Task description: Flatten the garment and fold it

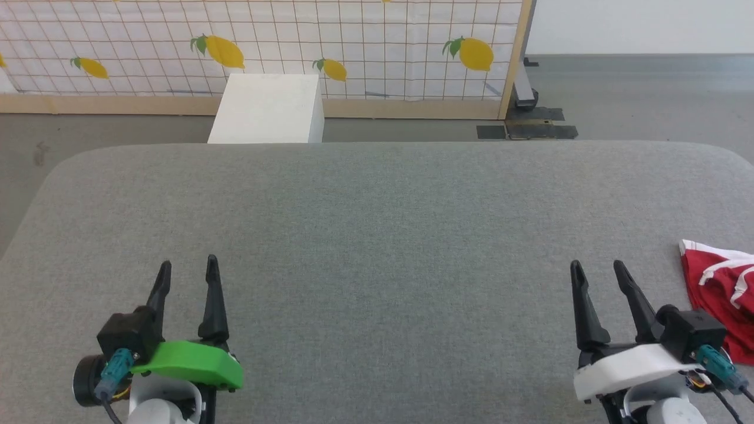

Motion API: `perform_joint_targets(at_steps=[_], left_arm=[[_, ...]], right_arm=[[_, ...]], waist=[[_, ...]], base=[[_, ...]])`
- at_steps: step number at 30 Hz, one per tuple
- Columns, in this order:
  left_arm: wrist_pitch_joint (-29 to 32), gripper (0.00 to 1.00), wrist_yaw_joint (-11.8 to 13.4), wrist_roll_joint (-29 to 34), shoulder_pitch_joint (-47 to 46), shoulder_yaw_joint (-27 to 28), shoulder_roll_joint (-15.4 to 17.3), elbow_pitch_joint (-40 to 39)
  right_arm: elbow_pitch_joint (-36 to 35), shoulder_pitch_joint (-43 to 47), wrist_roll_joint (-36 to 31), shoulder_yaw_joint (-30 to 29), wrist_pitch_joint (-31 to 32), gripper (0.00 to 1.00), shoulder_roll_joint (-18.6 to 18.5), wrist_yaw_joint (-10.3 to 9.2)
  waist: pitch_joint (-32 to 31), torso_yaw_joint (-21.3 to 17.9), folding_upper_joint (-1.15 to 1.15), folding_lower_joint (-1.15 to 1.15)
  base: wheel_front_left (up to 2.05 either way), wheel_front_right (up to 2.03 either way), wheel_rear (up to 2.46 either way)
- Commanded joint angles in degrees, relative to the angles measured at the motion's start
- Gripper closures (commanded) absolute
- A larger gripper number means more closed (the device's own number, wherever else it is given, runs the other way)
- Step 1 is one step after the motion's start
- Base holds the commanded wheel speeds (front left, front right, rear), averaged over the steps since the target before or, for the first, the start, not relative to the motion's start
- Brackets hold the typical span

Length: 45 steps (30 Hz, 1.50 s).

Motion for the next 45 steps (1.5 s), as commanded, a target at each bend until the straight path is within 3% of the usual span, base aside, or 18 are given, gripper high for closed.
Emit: perform_joint_targets(at_steps=[1,19,20,45], left_arm=[[-0.43,0.00,0.15,0.00,0.81,-0.14,-0.35,0.39],[-0.43,0.00,-0.24,2.72,2.22,-1.26,-0.91,2.43],[-0.19,1.00,-0.10,2.58,1.60,-1.24,-0.52,2.37],[2.38,1.00,0.33,4.23,2.02,-1.43,-0.89,0.21]], right_arm=[[-0.12,1.03,-0.07,-0.36,-0.33,0.00,0.02,-0.09],[-0.04,3.11,0.72,-0.94,-0.33,0.00,0.03,-0.09],[-0.08,2.60,0.47,-0.89,0.00,1.00,-0.01,0.00],[-2.29,2.60,-1.71,-0.55,2.54,1.00,0.00,-0.01]], waist=[[0.00,-0.11,0.00,0.00],[0.34,-0.56,0.00,0.00],[0.33,-0.56,0.00,0.00],[0.38,-0.94,0.00,0.00]], base=[[0.00,0.00,0.00],[0.00,0.00,0.00],[0.00,0.00,0.00],[0.00,0.00,0.00]])
